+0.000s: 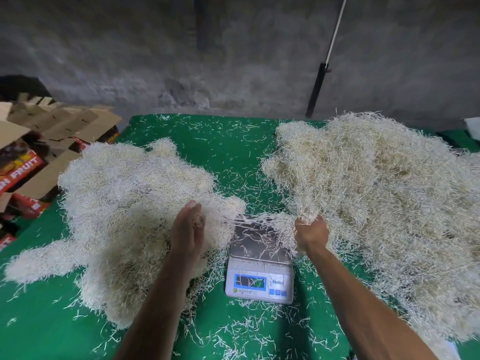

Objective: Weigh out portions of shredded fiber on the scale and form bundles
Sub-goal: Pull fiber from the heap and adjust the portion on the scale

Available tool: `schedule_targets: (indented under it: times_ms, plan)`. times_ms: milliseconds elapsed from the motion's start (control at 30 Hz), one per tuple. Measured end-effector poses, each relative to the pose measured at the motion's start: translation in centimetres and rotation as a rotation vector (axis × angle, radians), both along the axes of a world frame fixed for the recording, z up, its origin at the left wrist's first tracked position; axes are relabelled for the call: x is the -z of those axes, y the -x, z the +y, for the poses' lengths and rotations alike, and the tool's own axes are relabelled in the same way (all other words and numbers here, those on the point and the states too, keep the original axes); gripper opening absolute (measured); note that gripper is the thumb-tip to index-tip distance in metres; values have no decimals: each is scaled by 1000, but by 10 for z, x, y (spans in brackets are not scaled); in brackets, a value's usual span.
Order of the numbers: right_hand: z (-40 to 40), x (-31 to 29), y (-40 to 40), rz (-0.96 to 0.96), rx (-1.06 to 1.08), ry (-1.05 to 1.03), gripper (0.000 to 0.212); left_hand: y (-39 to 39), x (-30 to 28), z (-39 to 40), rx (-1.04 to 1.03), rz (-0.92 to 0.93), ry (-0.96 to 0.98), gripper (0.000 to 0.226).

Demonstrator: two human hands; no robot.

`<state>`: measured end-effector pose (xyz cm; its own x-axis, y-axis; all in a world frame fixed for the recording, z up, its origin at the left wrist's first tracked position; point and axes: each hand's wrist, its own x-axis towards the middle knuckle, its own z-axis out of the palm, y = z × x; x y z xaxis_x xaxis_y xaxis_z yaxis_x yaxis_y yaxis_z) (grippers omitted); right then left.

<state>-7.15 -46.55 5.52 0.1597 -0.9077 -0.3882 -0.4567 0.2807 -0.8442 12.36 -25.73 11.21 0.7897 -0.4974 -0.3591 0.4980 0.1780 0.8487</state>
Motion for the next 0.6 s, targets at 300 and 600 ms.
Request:
schedule_targets:
  times_ms: [300, 600]
  plan:
    - [31, -24, -31, -388, -86, -184, 94, 65, 17, -45, 453, -877, -529, 37]
    - [4, -14, -17, -132, 86, -160, 30, 47, 19, -7, 345, -917, -505, 16]
